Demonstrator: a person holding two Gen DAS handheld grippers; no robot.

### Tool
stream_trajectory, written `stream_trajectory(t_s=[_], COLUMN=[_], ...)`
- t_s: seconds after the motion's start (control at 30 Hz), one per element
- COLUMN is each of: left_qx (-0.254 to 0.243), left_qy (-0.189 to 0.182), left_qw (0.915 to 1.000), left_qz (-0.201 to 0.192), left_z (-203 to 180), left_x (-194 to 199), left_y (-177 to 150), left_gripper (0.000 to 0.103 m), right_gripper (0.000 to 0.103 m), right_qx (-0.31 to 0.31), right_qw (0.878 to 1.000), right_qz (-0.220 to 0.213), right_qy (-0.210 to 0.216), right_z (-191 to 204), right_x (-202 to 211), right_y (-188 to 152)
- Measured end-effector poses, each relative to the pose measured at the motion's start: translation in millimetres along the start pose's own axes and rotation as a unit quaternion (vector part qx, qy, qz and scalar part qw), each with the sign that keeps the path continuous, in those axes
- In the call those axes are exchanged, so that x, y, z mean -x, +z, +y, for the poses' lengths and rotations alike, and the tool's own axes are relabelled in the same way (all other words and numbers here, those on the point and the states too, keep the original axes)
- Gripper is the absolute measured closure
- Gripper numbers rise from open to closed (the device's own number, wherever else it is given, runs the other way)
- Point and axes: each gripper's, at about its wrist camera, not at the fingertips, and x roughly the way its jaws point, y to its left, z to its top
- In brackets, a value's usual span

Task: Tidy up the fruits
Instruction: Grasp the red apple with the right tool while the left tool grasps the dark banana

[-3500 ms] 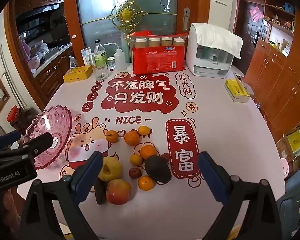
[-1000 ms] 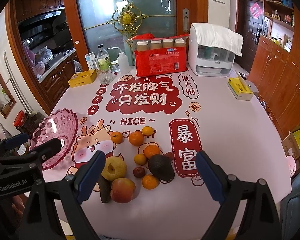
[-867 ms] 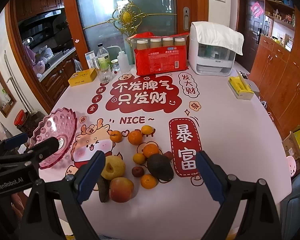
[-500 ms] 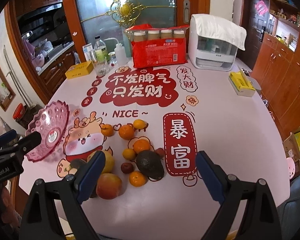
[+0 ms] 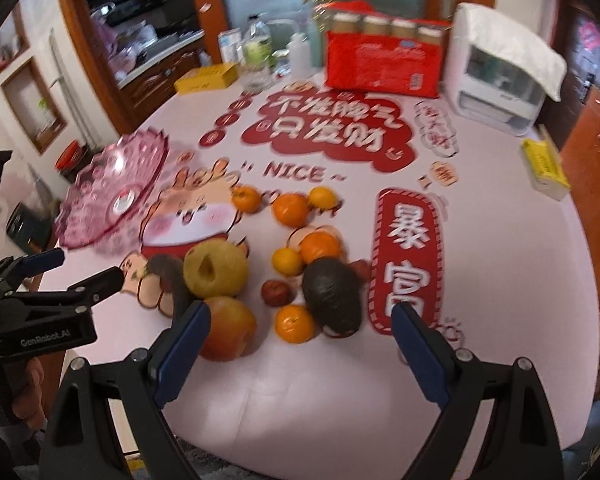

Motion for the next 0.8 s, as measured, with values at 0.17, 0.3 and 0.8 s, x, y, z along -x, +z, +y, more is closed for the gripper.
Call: stream_trajectory(t_s=[0.17,0.3,0.8], left_qx=[0.014,0.024,0.02], left_qy=[0.003,-0.001,-0.008], left_qw=[0.9998,0.9995,0.9991], left_qz=[0.013,0.021,0.037], left_z=[14,23,39], left_x=[-24,-37,-57], left_y=[-10,-15,-19], left_gripper=[0.001,0.001,0.003], right_gripper=[0.011,0.011,0.018], right_qx=[0.011,0.004,-0.05], right_qw=[0.999,0.998,0.989], right_qz=[0.028,0.05,0.126], right_qy=[0.023,0.041,0.064], right_z=[16,26,45], right_x=[-33,-52,-107], right_y=[-8,-11,-18])
